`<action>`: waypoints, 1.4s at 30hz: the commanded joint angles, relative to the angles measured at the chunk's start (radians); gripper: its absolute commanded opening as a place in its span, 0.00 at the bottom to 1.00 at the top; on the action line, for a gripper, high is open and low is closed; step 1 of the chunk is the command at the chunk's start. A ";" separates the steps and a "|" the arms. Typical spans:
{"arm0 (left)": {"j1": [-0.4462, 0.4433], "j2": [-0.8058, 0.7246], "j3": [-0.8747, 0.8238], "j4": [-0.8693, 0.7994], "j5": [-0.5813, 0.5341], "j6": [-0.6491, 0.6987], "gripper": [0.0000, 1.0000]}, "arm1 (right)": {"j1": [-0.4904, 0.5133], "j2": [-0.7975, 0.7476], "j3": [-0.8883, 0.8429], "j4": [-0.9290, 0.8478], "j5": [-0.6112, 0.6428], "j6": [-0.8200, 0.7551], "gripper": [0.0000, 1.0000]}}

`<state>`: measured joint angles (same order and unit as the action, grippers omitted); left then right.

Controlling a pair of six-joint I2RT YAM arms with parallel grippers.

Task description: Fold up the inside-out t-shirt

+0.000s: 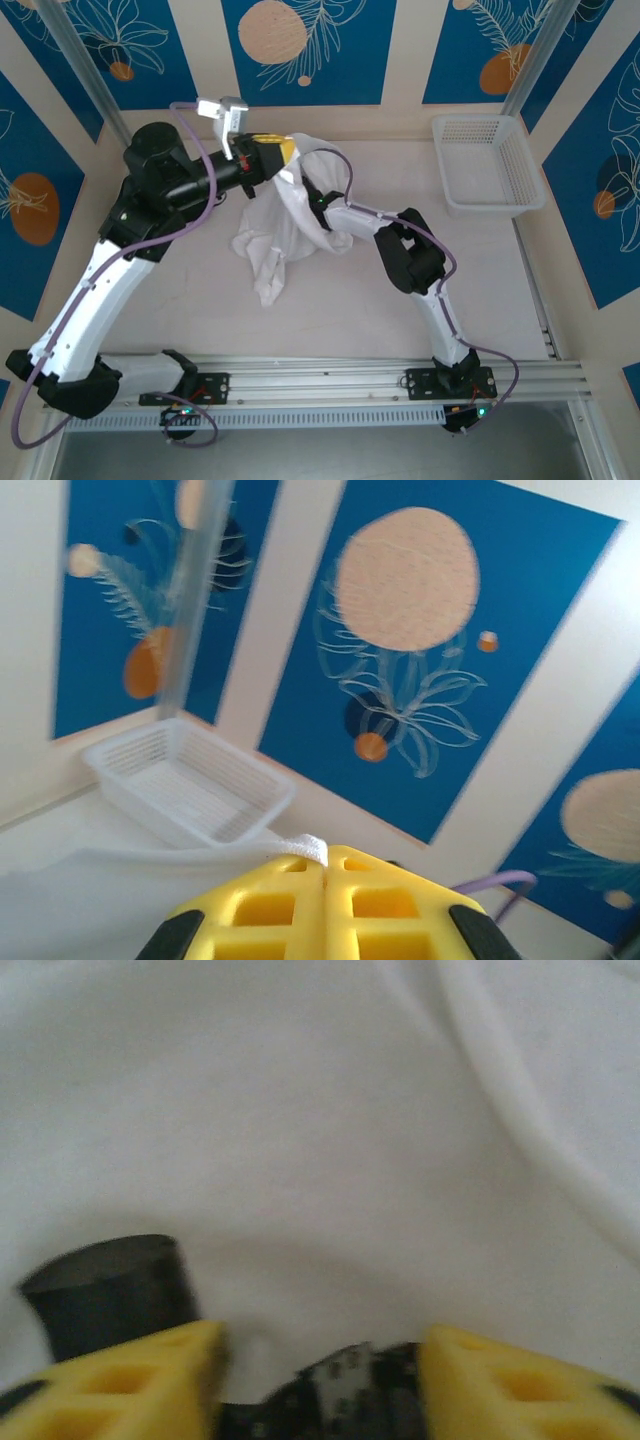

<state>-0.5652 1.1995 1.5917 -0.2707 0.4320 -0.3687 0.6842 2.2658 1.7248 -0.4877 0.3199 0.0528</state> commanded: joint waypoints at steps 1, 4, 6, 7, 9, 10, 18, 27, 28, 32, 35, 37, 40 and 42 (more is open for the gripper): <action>0.037 -0.062 -0.083 0.003 -0.286 0.043 0.00 | -0.034 -0.045 -0.072 -0.071 -0.166 0.003 0.14; 0.078 -0.077 -0.198 -0.008 -0.465 0.050 0.00 | -0.032 -0.178 -0.181 0.004 -0.212 -0.003 0.01; 0.122 -0.089 -0.276 0.003 -0.527 0.033 0.00 | -0.035 -0.270 -0.265 0.061 -0.263 -0.003 0.00; 0.149 -0.097 -0.316 0.017 -0.541 0.020 0.00 | -0.035 -0.317 -0.316 0.096 -0.292 0.001 0.00; 0.190 -0.112 -0.392 0.048 -0.573 -0.004 0.00 | -0.038 -0.400 -0.403 0.158 -0.348 0.006 0.00; 0.207 -0.118 -0.423 0.062 -0.589 -0.011 0.00 | -0.038 -0.438 -0.447 0.186 -0.376 0.007 0.00; 0.261 -0.074 -0.525 0.122 -0.541 -0.032 0.00 | -0.032 -0.529 -0.562 0.297 -0.504 0.000 0.00; 0.273 0.039 -0.397 0.086 -0.484 -0.003 0.00 | 0.111 -0.399 -0.404 0.184 -0.245 -0.108 0.00; 0.296 0.047 -0.383 0.068 -0.512 -0.002 0.00 | 0.113 -0.413 -0.418 0.188 -0.225 -0.116 0.00; 0.420 0.056 -0.407 0.065 -0.501 -0.082 0.00 | 0.109 -0.485 -0.478 0.196 -0.178 -0.161 0.00; 0.487 0.050 -0.465 0.095 -0.488 -0.131 0.00 | 0.109 -0.510 -0.494 0.182 -0.151 -0.204 0.00; 0.492 0.055 -0.492 0.108 -0.481 -0.130 0.00 | 0.110 -0.509 -0.493 0.181 -0.148 -0.217 0.00; 0.489 0.066 -0.529 0.134 -0.425 -0.134 0.00 | 0.116 -0.475 -0.453 0.169 -0.143 -0.211 0.00; 0.479 0.062 -0.558 0.178 -0.369 -0.128 0.00 | 0.129 -0.437 -0.416 0.153 -0.118 -0.213 0.00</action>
<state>-0.0795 1.2564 1.0599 -0.1642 -0.0097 -0.4824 0.7979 1.8023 1.2503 -0.3161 0.1665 -0.1322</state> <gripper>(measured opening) 0.039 0.041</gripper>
